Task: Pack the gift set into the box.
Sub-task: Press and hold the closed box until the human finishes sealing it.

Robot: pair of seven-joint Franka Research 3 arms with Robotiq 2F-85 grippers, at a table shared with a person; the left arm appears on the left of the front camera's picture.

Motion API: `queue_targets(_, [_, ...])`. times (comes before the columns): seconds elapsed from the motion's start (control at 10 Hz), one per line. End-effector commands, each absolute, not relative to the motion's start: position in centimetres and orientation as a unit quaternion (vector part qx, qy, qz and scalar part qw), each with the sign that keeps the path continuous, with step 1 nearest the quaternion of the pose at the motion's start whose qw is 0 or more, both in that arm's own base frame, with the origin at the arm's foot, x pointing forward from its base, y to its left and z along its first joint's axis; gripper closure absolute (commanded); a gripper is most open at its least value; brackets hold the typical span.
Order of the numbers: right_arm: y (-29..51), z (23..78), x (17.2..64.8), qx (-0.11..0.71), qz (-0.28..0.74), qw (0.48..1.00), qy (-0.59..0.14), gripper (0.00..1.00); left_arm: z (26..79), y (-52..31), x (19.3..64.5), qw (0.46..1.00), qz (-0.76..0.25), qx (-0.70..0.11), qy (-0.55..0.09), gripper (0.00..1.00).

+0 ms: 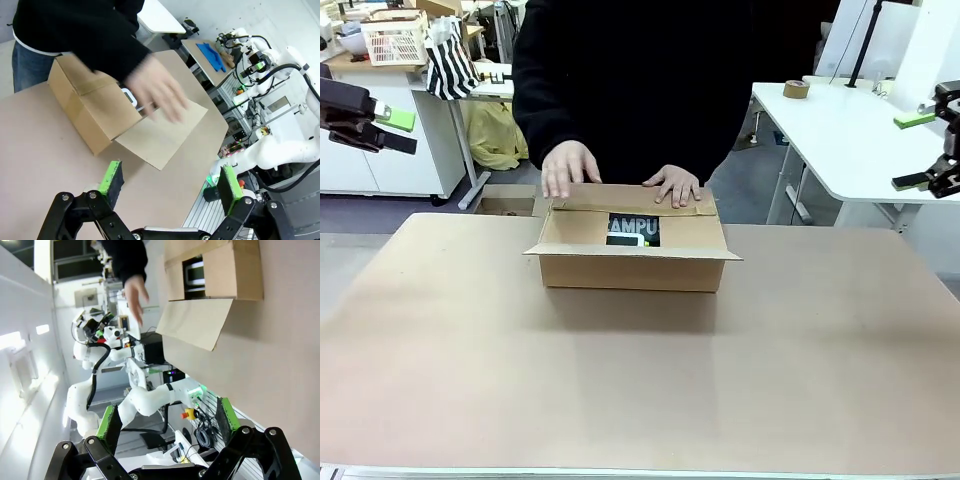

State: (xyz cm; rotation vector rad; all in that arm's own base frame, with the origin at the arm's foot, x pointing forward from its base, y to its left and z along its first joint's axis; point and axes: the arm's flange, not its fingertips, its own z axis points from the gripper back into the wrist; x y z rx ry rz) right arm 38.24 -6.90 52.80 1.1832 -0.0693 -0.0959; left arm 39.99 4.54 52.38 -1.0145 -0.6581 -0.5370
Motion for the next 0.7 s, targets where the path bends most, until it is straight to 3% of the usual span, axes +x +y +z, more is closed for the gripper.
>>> queue_targets(0.0, [-7.16,52.62,38.06,0.555,-0.029,0.83,-0.035,0.0,52.29,4.26,39.85,0.784,-0.244,-0.477,-0.314,0.0])
queue_targets(0.6, [-7.16,52.62,38.06,0.555,-0.029,0.83,-0.035,0.0,52.29,4.26,39.85,0.784,-0.244,-0.477,-0.314,0.0])
